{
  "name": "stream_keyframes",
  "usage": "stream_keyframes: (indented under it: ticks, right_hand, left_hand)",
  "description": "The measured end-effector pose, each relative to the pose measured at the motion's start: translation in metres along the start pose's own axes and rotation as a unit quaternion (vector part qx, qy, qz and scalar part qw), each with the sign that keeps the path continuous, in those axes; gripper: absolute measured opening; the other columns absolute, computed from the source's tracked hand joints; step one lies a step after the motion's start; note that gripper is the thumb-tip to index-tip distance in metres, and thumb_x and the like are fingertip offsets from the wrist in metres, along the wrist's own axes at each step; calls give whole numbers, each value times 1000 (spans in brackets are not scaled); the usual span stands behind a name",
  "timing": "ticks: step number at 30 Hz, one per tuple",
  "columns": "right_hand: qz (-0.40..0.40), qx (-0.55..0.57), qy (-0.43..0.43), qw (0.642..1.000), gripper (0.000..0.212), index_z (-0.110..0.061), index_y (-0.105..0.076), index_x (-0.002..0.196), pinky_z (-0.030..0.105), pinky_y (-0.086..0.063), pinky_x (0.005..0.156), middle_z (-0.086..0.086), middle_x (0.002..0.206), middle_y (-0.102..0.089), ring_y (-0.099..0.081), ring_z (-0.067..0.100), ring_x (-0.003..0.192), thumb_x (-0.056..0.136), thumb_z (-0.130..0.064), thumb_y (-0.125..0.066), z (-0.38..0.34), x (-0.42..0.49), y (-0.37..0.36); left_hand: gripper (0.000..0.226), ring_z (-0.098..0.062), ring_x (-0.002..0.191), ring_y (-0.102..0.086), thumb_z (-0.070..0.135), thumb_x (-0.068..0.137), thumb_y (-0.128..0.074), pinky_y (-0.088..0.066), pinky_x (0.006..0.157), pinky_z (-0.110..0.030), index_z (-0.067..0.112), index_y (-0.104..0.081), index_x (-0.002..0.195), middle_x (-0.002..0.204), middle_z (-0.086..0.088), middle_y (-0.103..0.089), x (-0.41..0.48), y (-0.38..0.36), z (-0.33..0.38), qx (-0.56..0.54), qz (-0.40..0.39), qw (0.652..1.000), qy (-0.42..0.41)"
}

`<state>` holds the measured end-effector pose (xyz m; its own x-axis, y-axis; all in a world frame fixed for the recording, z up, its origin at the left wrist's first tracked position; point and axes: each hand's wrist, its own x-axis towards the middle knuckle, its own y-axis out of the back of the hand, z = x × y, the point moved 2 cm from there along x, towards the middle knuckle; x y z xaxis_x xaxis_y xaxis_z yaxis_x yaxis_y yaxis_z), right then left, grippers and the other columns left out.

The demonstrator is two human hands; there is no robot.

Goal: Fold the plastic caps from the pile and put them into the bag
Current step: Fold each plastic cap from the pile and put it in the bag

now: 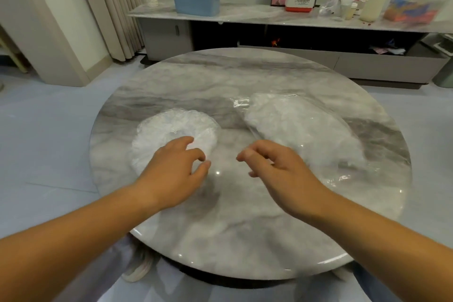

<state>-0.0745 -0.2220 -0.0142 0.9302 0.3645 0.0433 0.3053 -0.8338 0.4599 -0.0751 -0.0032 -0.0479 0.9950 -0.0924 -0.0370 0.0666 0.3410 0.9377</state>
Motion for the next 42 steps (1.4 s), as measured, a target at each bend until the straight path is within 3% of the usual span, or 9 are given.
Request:
stream_keyframes:
  ticks: [3, 6, 11, 16, 21, 26, 31, 36, 42]
  right_hand:
    - [-131, -201, 26, 970, 42, -28, -64, 129, 26, -32, 116, -12, 148, -47, -33, 3, 142, 102, -52, -43, 13, 11, -29]
    - [-182, -302, 3, 936, 60, -25, -48, 148, 32, -11, 126, -2, 167, -20, -3, 13, 155, 101, -60, -34, 35, 16, -43]
    - [-171, -342, -12, 924, 116, -28, -50, 143, 44, -20, 124, 3, 165, -25, -7, 18, 156, 68, -95, 6, 60, 21, -40]
    - [-132, -317, 61, 937, 62, -31, -52, 143, 32, -22, 123, -8, 168, -14, -10, 9, 153, 96, -68, -34, 44, 19, -31]
    - [-135, -311, 221, 914, 47, -32, -67, 130, 35, -22, 121, -4, 169, -14, -9, 16, 156, 99, -58, -43, 40, 3, -25]
    - [-181, -334, 221, 898, 45, -30, -64, 134, 34, -23, 124, -9, 167, -22, -6, 9, 156, 104, -53, -39, 56, -20, -21]
    - [-181, -305, 204, 913, 51, -22, -57, 144, 24, -25, 121, -13, 156, -44, -27, 2, 149, 104, -48, -39, 70, -40, -18]
    - [-154, -257, 173, 938, 45, -22, -60, 137, 4, -24, 109, -11, 138, -60, -45, -3, 130, 101, -43, -47, 71, -44, -15]
    - [-125, -222, 94, 963, 52, -38, -56, 138, 12, -35, 101, -29, 122, -56, -48, -8, 119, 95, -60, -39, 74, -37, -14]
  left_hand:
    - [48, -20, 153, -14, 57, 102, -33, -14, 123, -36, 33, -62, 132, 165, -4, -24, -9, -1, -33, 49, -54, 996, 42]
    - [55, -20, 145, -34, 56, 102, -23, -24, 119, -35, 26, -69, 105, 152, -4, -47, -11, -5, -49, 68, -64, 995, 32]
    - [65, -17, 112, -57, 56, 93, -17, -40, 103, -34, 16, -66, 105, 114, 3, -65, -11, -1, -55, 91, 24, 995, -30]
    - [71, -19, 140, -42, 54, 94, -22, -24, 117, -29, 13, -51, 145, 150, 1, -48, -22, 5, -41, 67, 58, 994, -70]
    - [60, -22, 131, -52, 50, 97, -39, -32, 112, -33, 11, -57, 139, 142, -5, -57, -43, -8, -14, 111, 50, 975, -185]
    - [57, -15, 125, -57, 53, 96, -45, -40, 108, -29, 19, -54, 140, 140, 3, -57, -59, -33, 0, 94, 1, 963, -252]
    - [84, -4, 143, -31, 74, 88, -48, -7, 110, -9, 33, -23, 157, 158, 16, -32, -57, -34, -11, 20, -52, 978, -199]
    - [78, 3, 128, -45, 80, 79, -57, -34, 106, -14, 38, -44, 143, 141, 23, -47, -53, -28, -23, -17, -62, 978, -200]
    - [37, -1, 97, -59, 66, 87, -56, -52, 83, -29, 36, -66, 106, 104, 20, -62, -48, -28, -26, -101, -53, 980, -165]
